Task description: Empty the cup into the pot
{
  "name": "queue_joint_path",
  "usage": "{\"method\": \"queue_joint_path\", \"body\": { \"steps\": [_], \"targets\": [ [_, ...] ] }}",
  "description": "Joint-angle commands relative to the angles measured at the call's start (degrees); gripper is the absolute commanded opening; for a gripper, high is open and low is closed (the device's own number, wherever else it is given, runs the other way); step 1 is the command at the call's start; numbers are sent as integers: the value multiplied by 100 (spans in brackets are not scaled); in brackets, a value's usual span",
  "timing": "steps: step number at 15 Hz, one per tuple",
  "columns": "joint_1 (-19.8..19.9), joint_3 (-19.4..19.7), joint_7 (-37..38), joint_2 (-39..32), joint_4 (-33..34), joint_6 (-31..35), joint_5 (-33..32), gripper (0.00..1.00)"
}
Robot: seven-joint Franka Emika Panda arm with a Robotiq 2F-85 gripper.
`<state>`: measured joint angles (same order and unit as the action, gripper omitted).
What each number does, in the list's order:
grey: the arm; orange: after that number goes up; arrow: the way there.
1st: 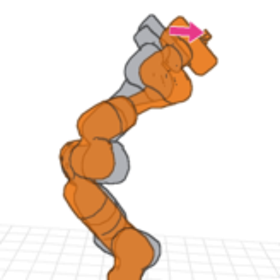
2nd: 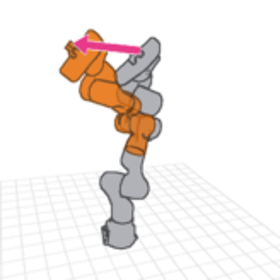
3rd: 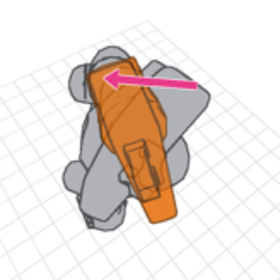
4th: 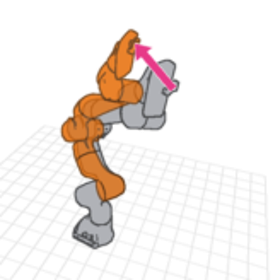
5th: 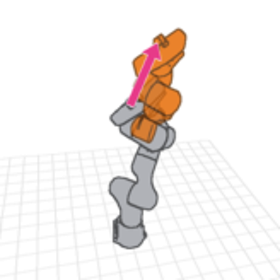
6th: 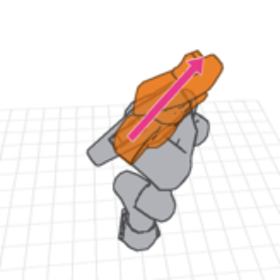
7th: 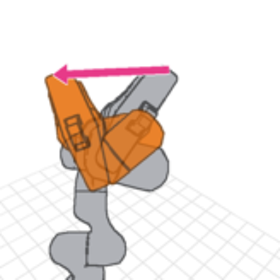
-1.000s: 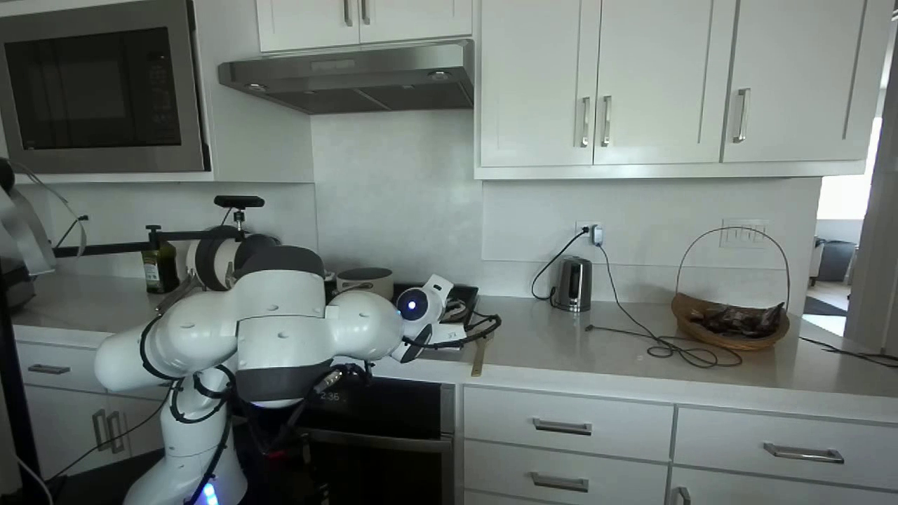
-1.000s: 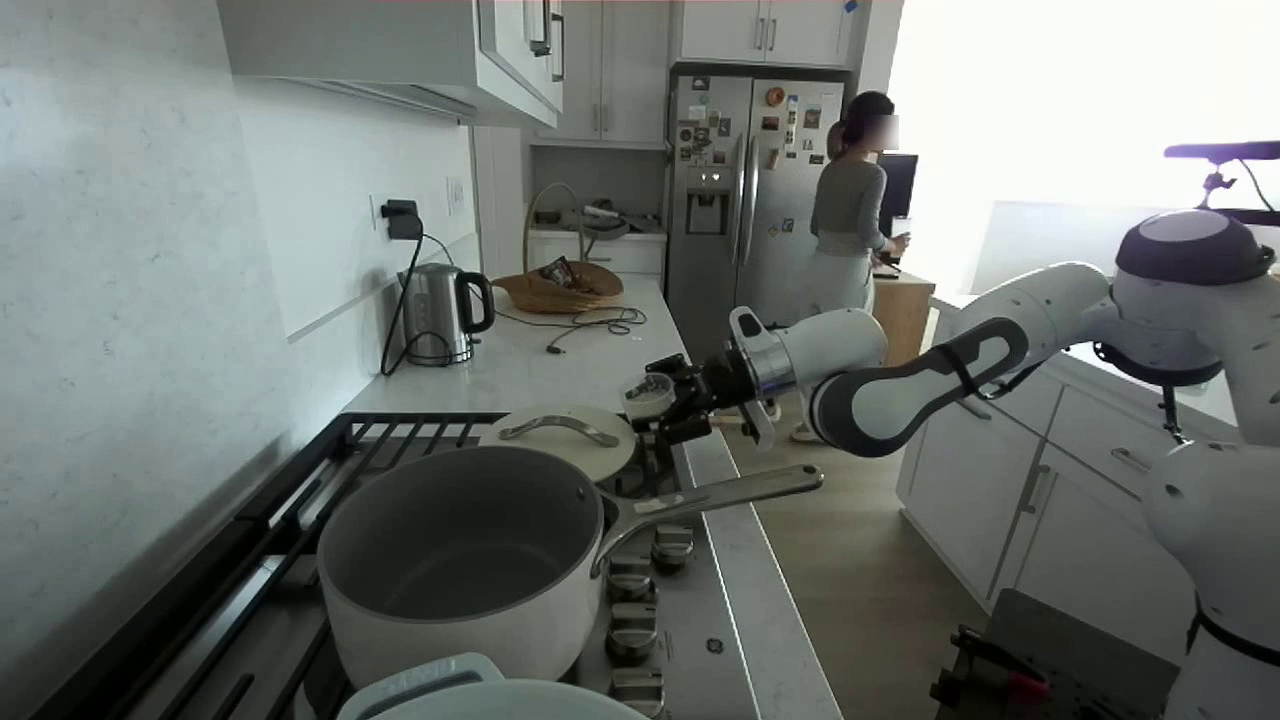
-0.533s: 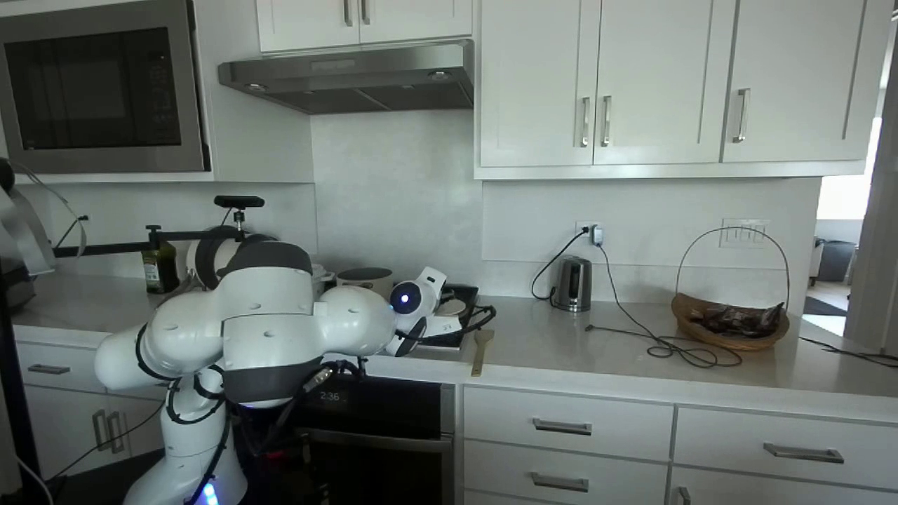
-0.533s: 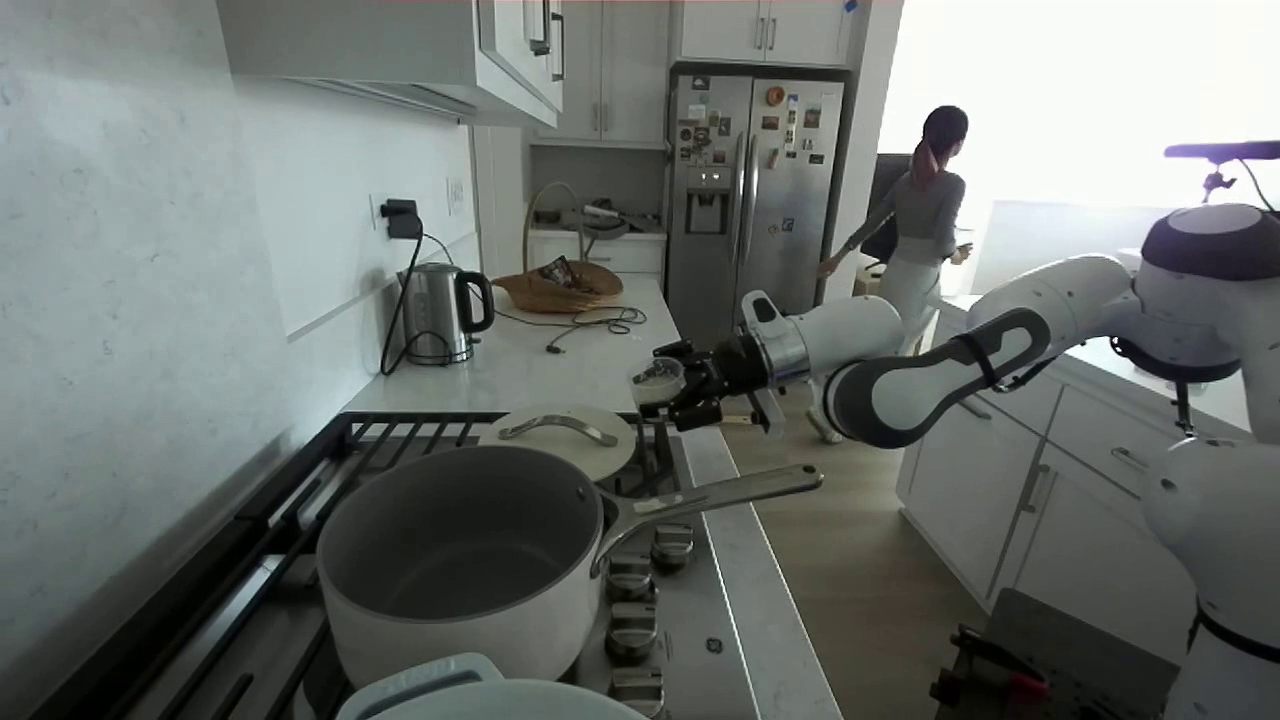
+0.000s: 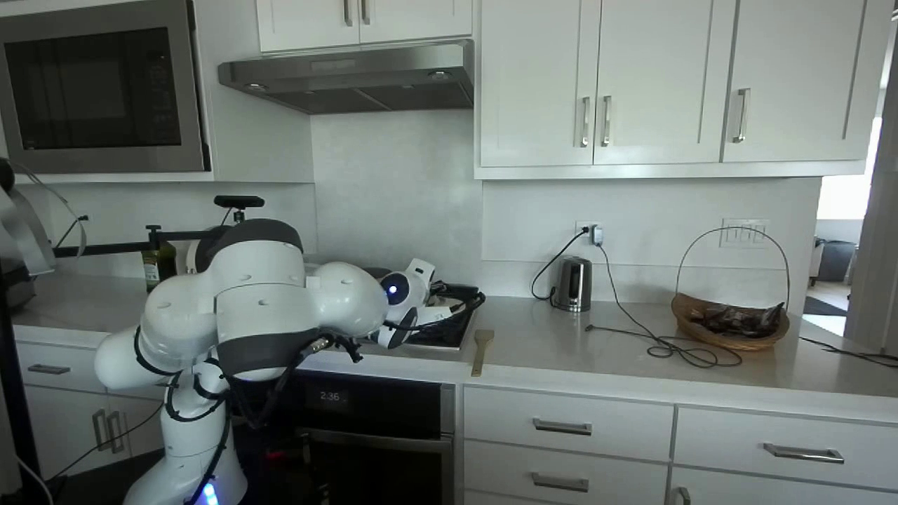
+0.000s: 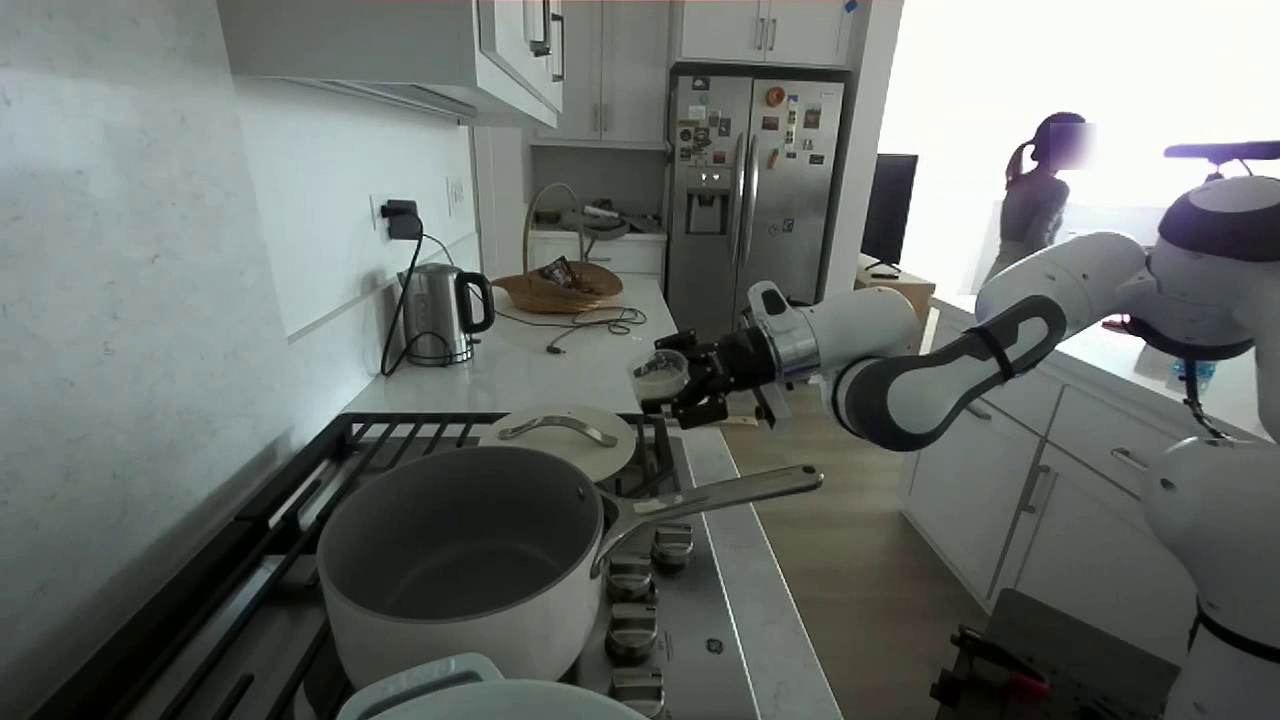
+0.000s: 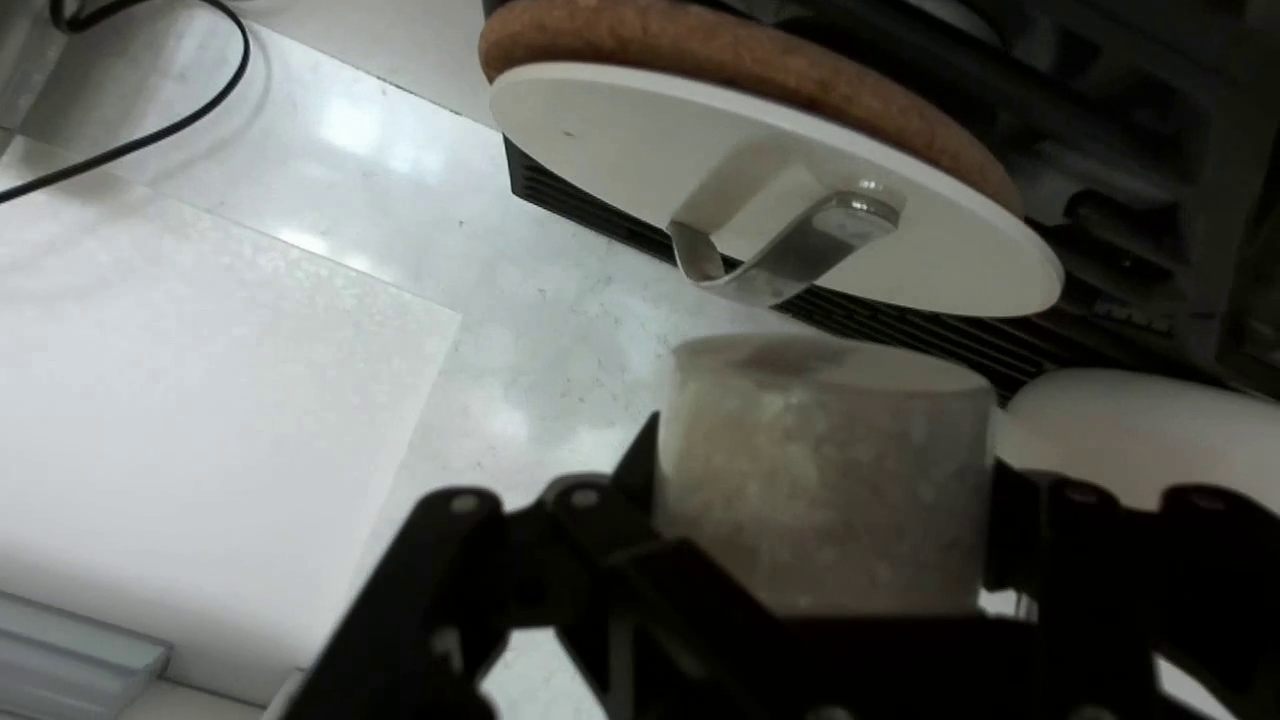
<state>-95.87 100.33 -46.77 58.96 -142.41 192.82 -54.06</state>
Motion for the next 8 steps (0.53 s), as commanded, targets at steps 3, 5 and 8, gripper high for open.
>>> {"method": "queue_joint_path", "body": {
  "steps": [3,5,8],
  "targets": [
    [-7,-328,246,-1119,-358,575,493,32],
    [-17,-452,237,-1308,-429,646,670,32],
    [-39,-649,212,-1573,-511,705,902,32]
  ]
}}
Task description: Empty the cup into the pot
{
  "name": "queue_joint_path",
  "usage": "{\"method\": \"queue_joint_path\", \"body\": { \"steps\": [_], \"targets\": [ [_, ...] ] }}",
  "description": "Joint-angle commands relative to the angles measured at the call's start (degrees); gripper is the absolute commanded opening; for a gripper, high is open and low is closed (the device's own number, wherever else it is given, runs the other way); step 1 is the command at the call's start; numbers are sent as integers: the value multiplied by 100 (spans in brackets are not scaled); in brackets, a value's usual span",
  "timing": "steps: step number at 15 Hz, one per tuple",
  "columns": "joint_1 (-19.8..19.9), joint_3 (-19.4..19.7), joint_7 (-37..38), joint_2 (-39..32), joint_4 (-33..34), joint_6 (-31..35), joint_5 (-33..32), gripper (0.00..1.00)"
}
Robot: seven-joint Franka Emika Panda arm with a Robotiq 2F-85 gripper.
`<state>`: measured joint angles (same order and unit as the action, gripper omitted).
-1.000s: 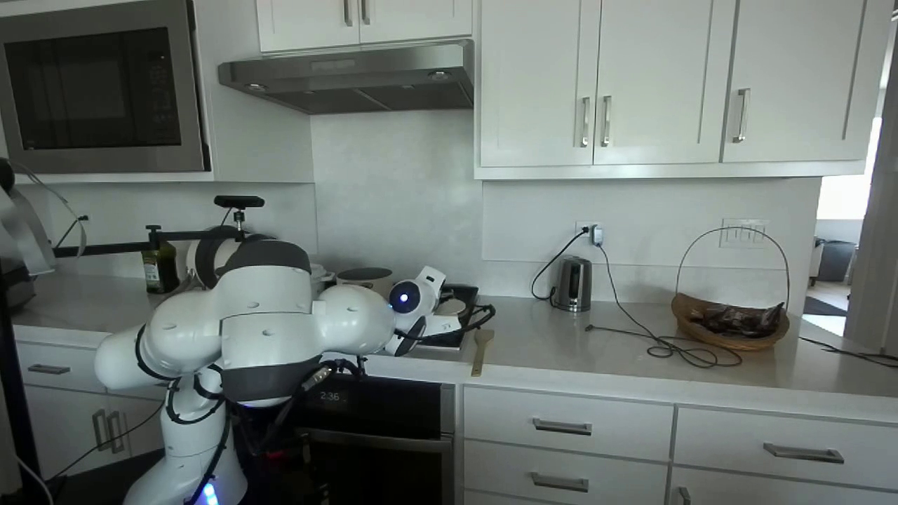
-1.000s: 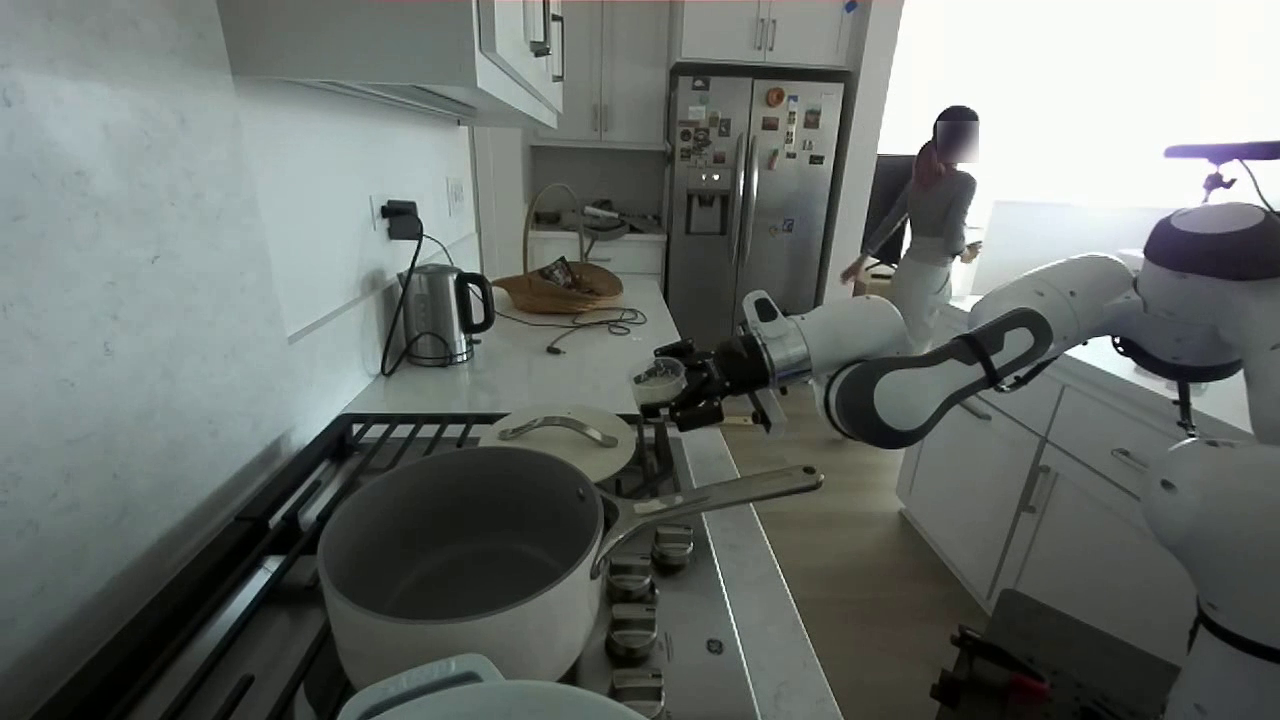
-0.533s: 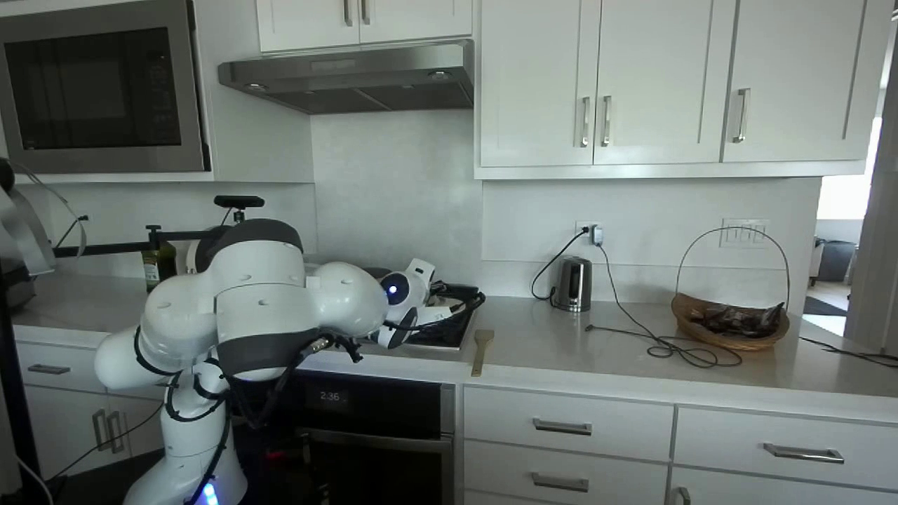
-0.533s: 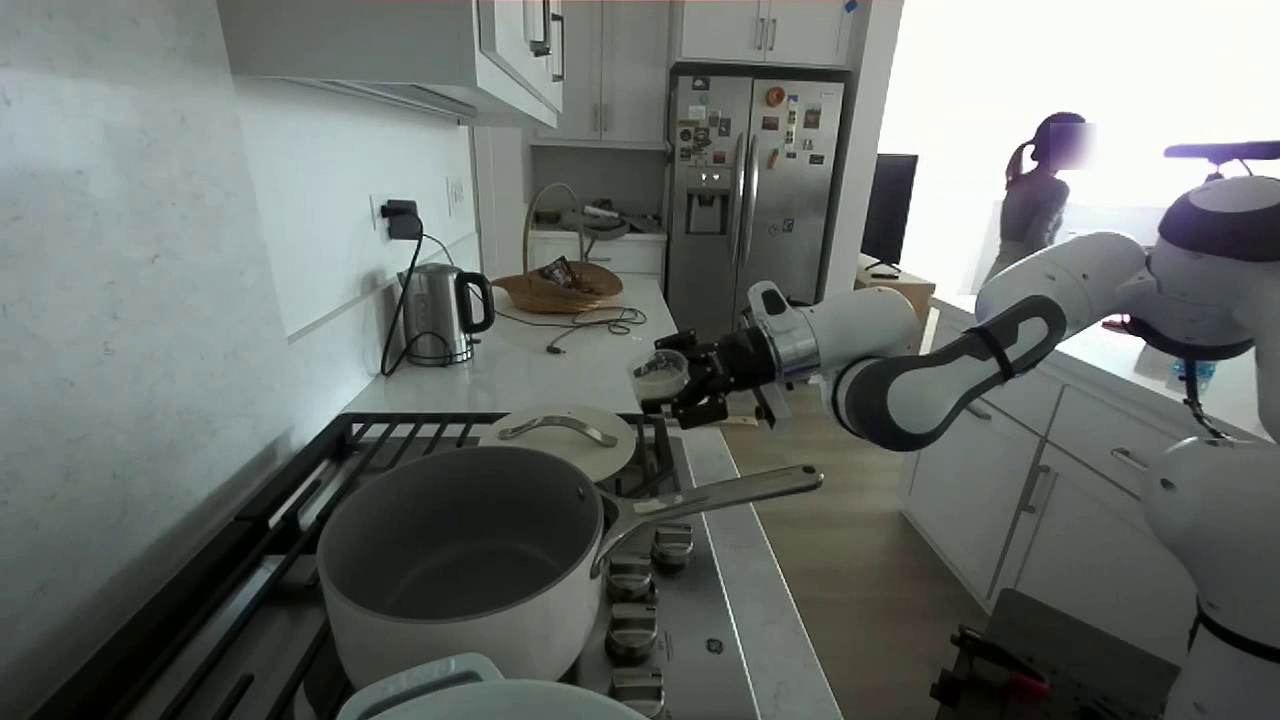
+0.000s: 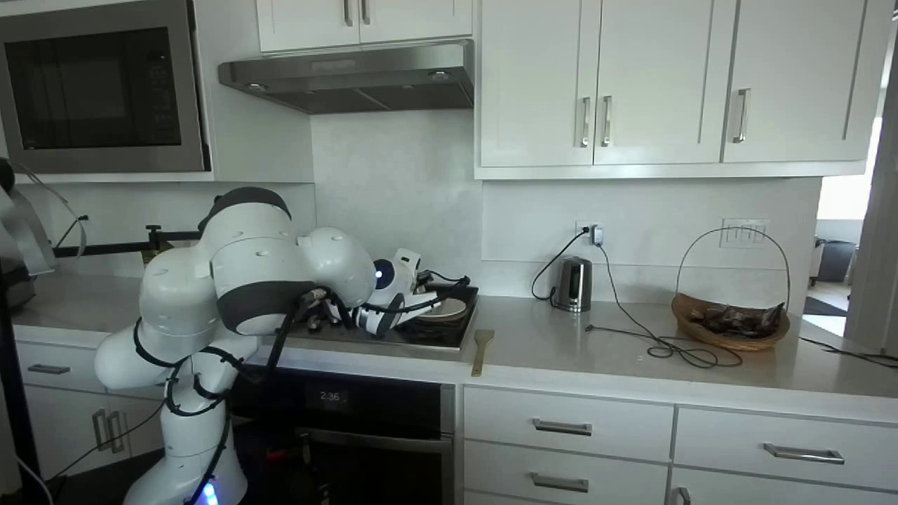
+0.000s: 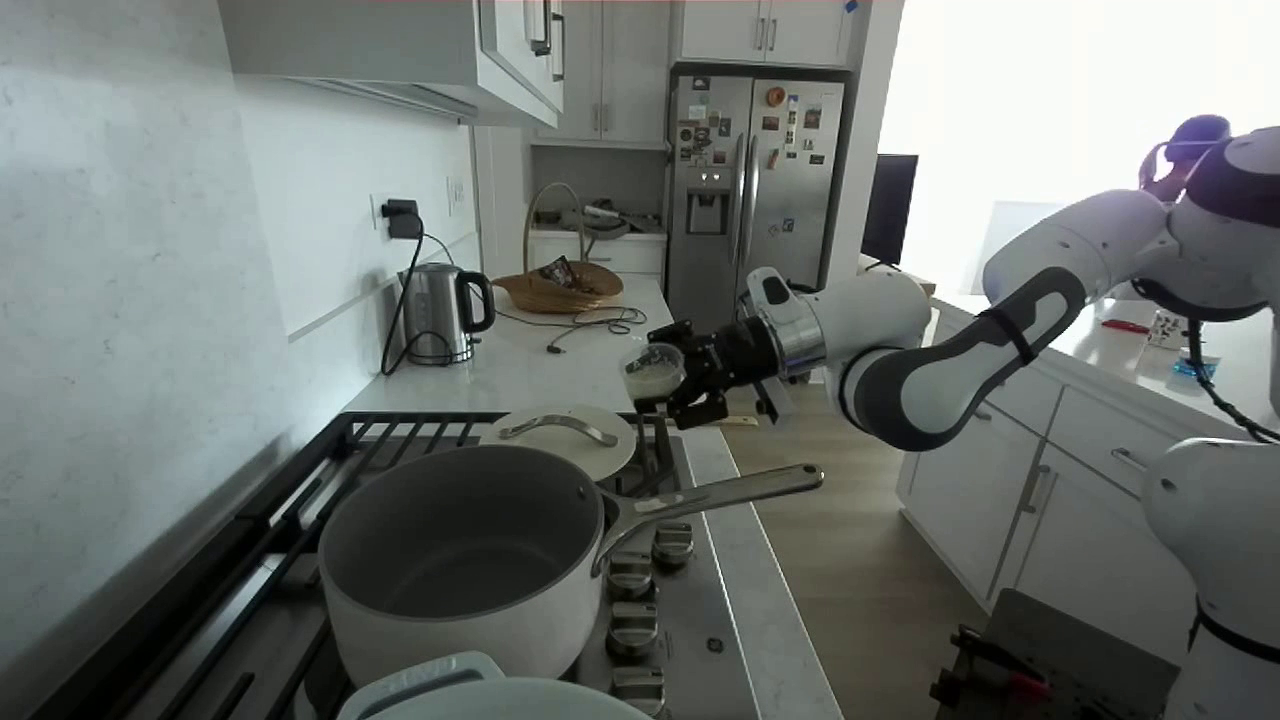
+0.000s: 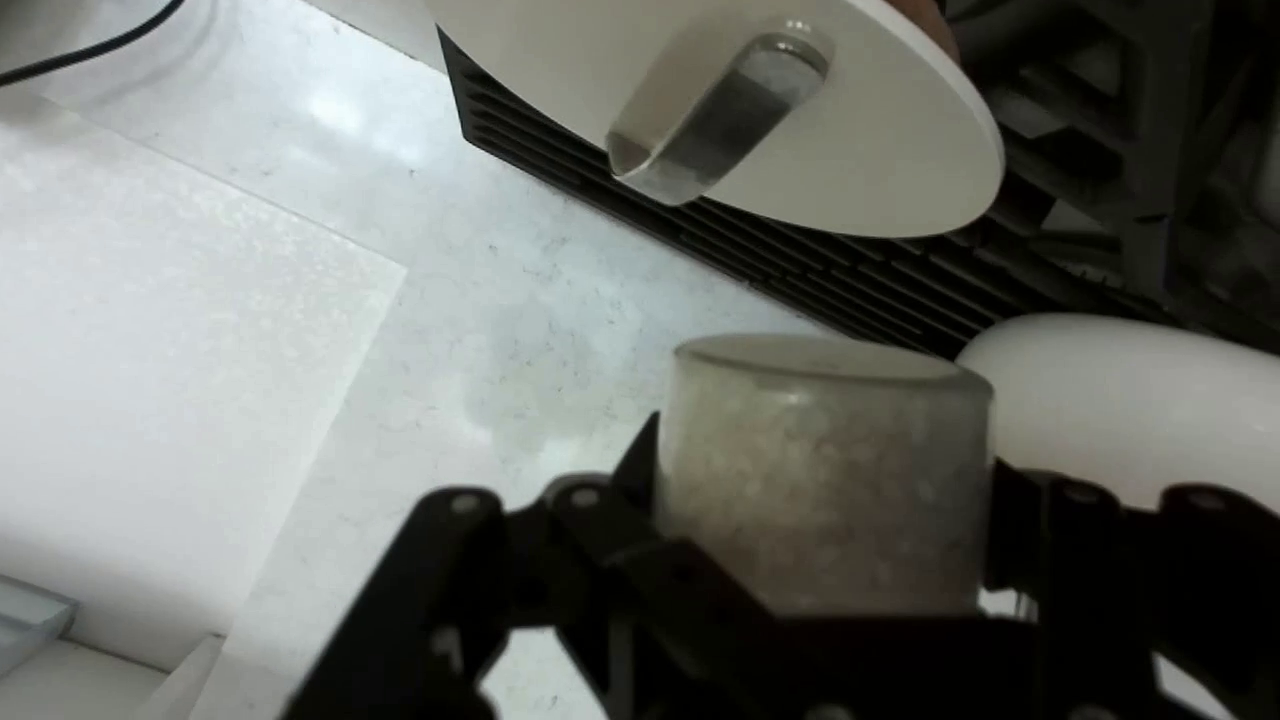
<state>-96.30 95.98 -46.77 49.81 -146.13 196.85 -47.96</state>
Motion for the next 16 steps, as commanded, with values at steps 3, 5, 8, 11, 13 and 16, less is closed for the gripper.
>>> {"method": "queue_joint_path", "body": {
  "steps": [3,5,8,11,13,16],
  "targets": [
    [-9,-395,199,-917,-209,372,510,32],
    [84,-590,168,-983,-215,261,610,32],
    [154,-832,167,-1178,-240,262,768,32],
    [271,-1092,166,-1393,-254,264,900,32],
    [342,-1235,161,-1545,-268,261,970,32],
    [423,-1440,169,-1794,-299,253,1115,32]
  ]
}}
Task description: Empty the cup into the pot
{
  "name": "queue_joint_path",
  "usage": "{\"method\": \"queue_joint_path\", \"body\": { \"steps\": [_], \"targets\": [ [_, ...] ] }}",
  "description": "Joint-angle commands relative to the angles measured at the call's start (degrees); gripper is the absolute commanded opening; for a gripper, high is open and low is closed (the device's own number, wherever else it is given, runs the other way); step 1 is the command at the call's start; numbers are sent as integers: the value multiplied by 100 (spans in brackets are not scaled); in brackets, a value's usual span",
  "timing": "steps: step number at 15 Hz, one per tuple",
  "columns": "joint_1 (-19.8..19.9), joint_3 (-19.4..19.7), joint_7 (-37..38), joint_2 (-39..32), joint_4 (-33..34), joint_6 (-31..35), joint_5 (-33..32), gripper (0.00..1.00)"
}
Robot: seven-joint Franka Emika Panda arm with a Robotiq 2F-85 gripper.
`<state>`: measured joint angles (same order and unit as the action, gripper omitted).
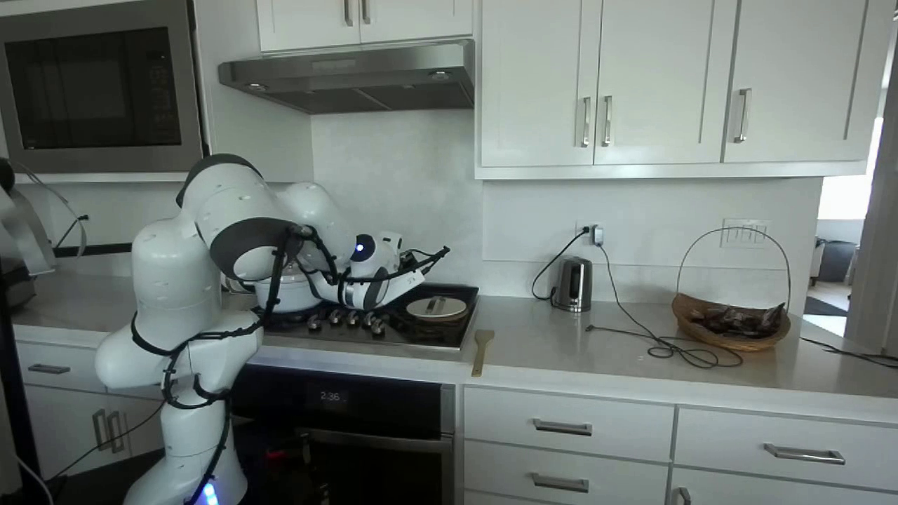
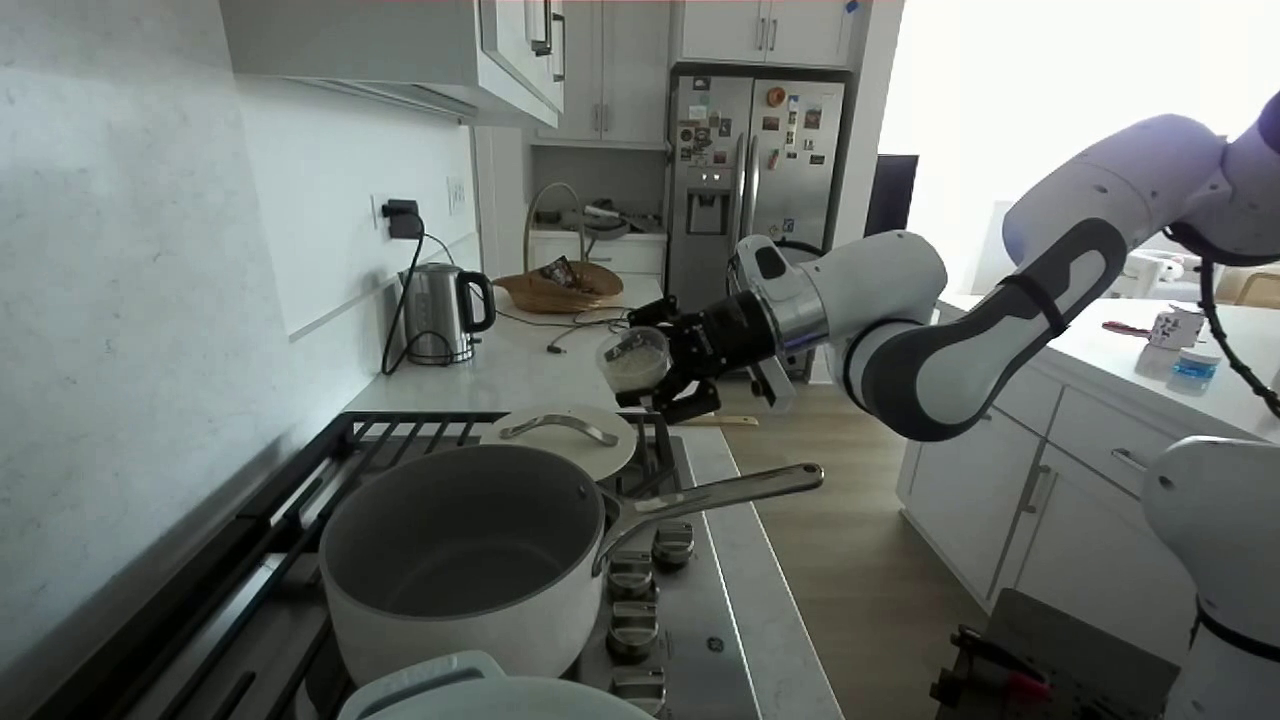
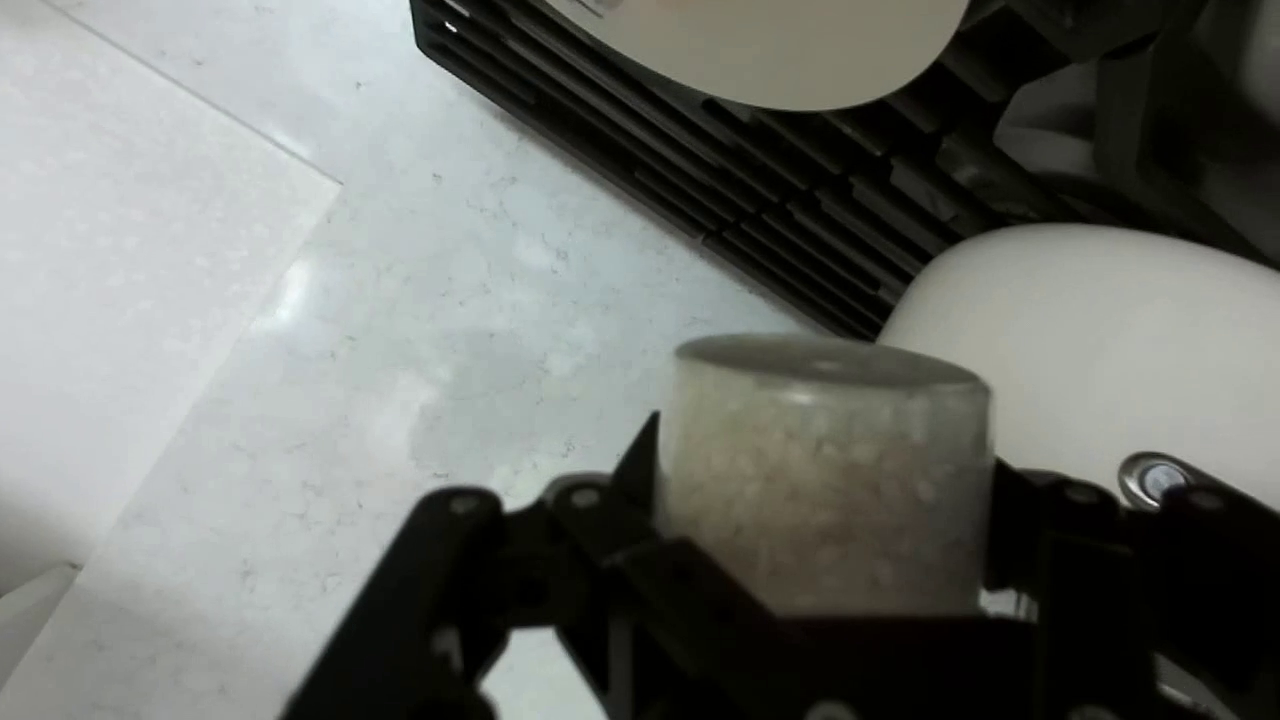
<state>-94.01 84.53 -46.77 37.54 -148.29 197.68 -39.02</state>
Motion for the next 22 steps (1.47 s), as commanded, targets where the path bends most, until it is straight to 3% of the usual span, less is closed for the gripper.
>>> {"method": "queue_joint_path", "body": {
  "steps": [1,17,22],
  "targets": [
    [215,-368,175,-655,-88,169,263,32],
    [594,-1729,93,-2018,-52,198,1381,32],
    [941,-2318,8,-2521,66,196,1776,32]
  ]
}}
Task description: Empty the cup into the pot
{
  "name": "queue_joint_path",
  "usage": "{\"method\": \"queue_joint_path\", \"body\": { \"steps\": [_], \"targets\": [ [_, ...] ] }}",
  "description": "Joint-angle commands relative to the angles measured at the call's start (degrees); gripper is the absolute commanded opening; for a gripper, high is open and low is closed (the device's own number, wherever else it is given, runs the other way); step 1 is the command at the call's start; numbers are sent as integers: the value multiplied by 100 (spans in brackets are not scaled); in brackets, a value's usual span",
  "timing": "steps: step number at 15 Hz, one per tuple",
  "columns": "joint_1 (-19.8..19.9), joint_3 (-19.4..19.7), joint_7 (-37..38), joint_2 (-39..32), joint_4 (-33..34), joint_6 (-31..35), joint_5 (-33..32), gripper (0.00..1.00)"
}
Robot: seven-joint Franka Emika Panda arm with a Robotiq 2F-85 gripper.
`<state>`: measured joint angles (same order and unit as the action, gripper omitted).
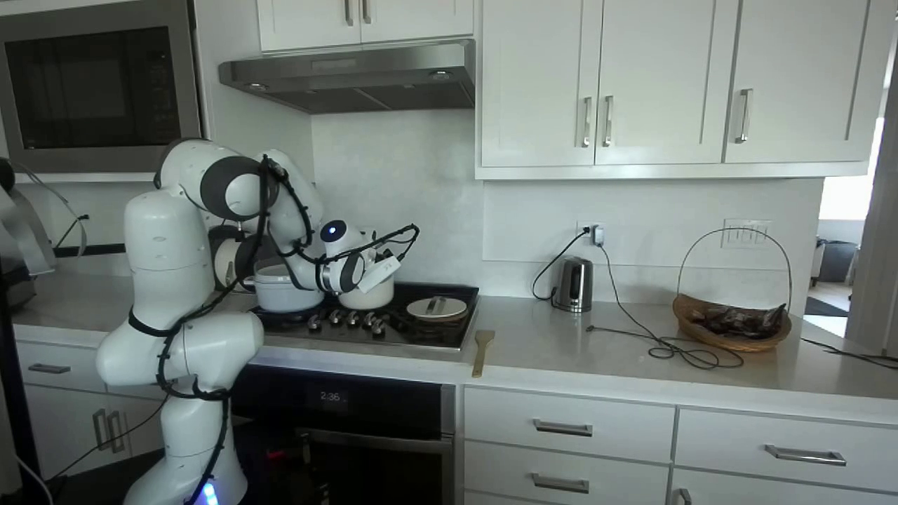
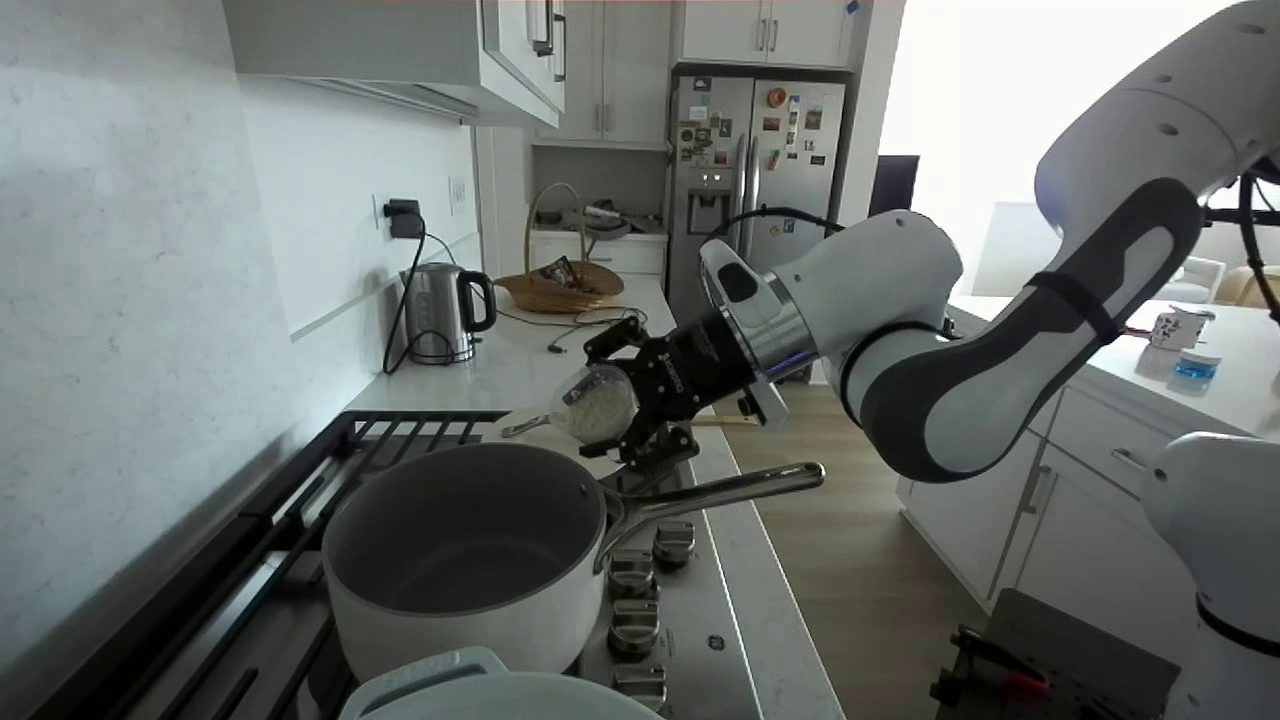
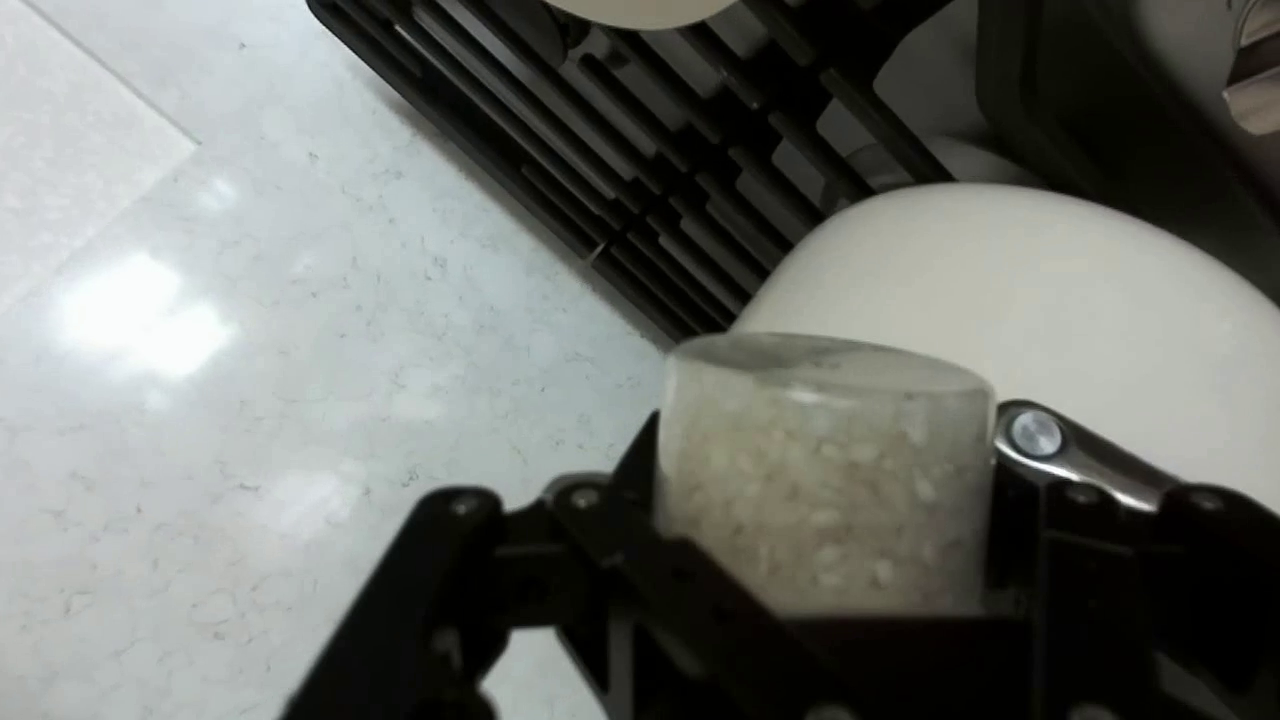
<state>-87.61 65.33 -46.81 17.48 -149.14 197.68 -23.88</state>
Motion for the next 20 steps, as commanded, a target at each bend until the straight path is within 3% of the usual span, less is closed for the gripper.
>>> {"method": "queue_joint_path", "body": {
  "steps": [1,10,11,12,13,14,20],
  "targets": [
    [418,-553,-15,-613,178,193,348,32],
    [1842,-2091,-728,-1303,470,155,1341,32],
    [2715,-2821,-228,-1436,532,154,822,32],
    [3008,-3117,-283,-1453,548,153,819,32],
    [2672,-2932,-1026,-1374,508,154,1532,32],
    [2931,-3205,-1189,-1357,496,146,1699,32],
    [3493,-4173,-2824,-994,329,114,3299,32]
  ]
}}
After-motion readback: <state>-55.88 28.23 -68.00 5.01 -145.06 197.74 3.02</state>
